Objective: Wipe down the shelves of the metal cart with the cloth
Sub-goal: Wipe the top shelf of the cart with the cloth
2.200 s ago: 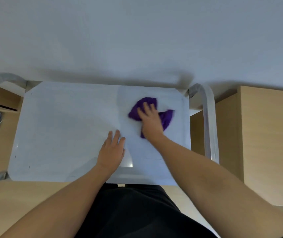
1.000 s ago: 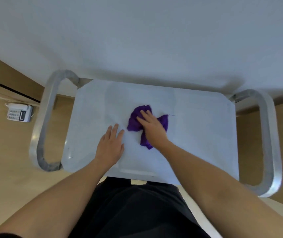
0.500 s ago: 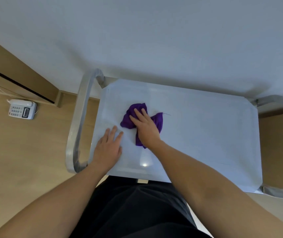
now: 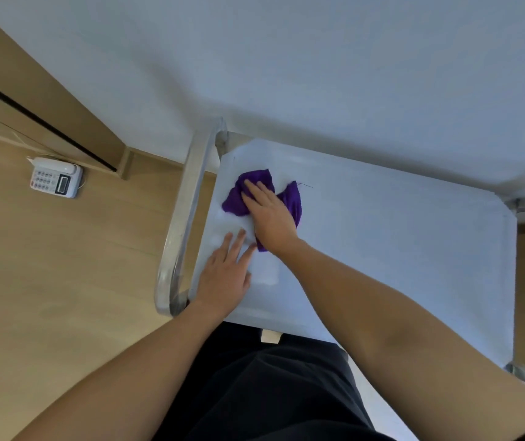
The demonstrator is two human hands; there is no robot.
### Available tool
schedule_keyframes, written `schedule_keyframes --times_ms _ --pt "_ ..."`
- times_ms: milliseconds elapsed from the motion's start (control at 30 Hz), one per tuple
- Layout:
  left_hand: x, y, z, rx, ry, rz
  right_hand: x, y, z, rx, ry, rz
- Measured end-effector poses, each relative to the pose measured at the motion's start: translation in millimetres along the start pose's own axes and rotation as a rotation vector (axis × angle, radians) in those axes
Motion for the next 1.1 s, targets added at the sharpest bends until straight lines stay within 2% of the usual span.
schedule_keyframes --times_ms 67,167,233,267,400,433,500,600,667,733,800,933,1000,1100 --pt "1 1 0 0.0 -0.008 0.009 -20 13 -11 -0.034 -0.005 0.068" --pt "1 0 -1 -0.008 -0.03 0.016 -75 25 -38 -0.095 0.053 0.401" --pt "0 -2 0 -0.017 -0.037 0.006 -86 31 -43 -0.08 0.017 0.509" --pt "-1 -2 1 -0.024 -0.041 -0.002 -74 35 -42 -0.073 -0.02 0.459" --pt "-2 -4 2 -0.037 -0.038 -0.029 22 33 2 0.075 -0.023 -0.112" --pt "-2 -4 2 -0.033 -0.031 -0.031 35 29 10 0.12 -0.03 -0.19" --pt "0 -4 1 -0.027 -0.032 -0.023 32 32 7 0.109 -0.02 -0.163" --pt "-1 -3 0 -0.015 -0.037 -0.005 -20 41 -21 -0.006 0.003 0.142" --pt "-3 -3 1 -0.014 -0.03 -0.002 -59 44 -40 -0.017 0.01 0.373" --pt "-5 -2 2 -0.017 -0.022 -0.011 -68 47 -47 0.004 -0.005 0.472" --pt "-6 -2 3 -0.014 -0.005 -0.022 -43 48 -41 0.05 -0.05 0.385" --pt "-7 -4 1 -0.002 0.044 -0.022 12 24 -10 0.162 -0.082 0.049" --pt "-10 -3 -1 0.006 0.052 -0.023 3 13 -14 0.145 -0.054 0.023" --pt "-20 1 -5 0.002 0.052 -0.021 -37 -5 -31 0.119 -0.04 0.083"
Point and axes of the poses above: each hand's wrist, its own y-axis towards the middle knuckle, its own z-axis out of the palm, x = y × z, the point moved 7 cm from there along y, towards the middle knuckle, and after that the axes turned 4 degrees about z, right-handed, at the moved point
